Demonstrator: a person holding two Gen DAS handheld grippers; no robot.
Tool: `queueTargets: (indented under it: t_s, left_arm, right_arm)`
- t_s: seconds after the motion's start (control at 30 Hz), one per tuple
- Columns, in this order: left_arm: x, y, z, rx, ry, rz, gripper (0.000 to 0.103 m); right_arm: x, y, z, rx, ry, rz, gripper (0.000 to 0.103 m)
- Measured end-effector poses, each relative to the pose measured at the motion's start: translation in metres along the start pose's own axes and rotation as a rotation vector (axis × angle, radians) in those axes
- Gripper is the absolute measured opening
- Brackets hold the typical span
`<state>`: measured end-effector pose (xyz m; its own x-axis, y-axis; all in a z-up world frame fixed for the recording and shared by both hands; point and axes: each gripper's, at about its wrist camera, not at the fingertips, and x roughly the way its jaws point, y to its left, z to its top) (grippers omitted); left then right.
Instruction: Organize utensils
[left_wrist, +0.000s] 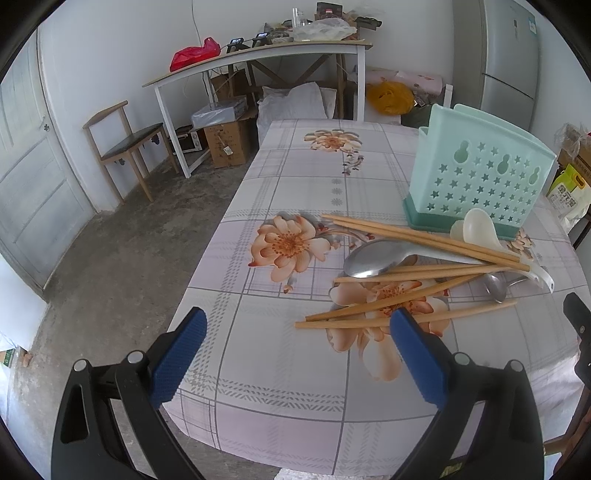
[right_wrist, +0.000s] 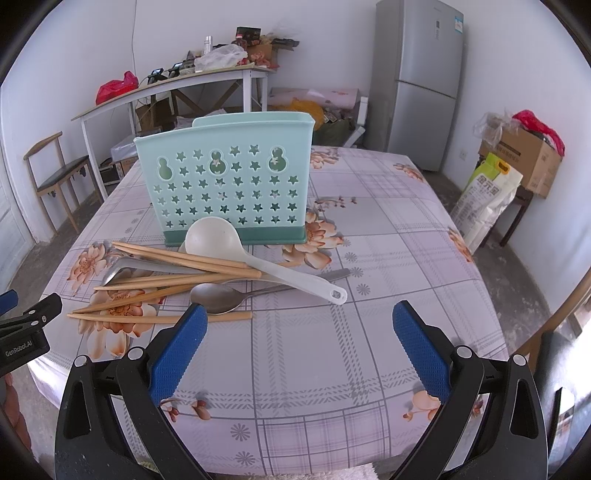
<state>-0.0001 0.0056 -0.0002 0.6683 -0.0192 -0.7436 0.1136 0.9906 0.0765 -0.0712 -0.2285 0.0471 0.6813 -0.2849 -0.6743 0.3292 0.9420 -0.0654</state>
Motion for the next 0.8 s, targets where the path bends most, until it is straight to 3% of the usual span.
queueTargets:
  t_s: [0.8]
  left_arm:
    - [0.0017,0.0029,-0.0034,0.007,0.001,0.011,0.097]
  right_arm:
    - [0.0025,-0.0008,-0.0018,0.002,0.006,0.004,0.096]
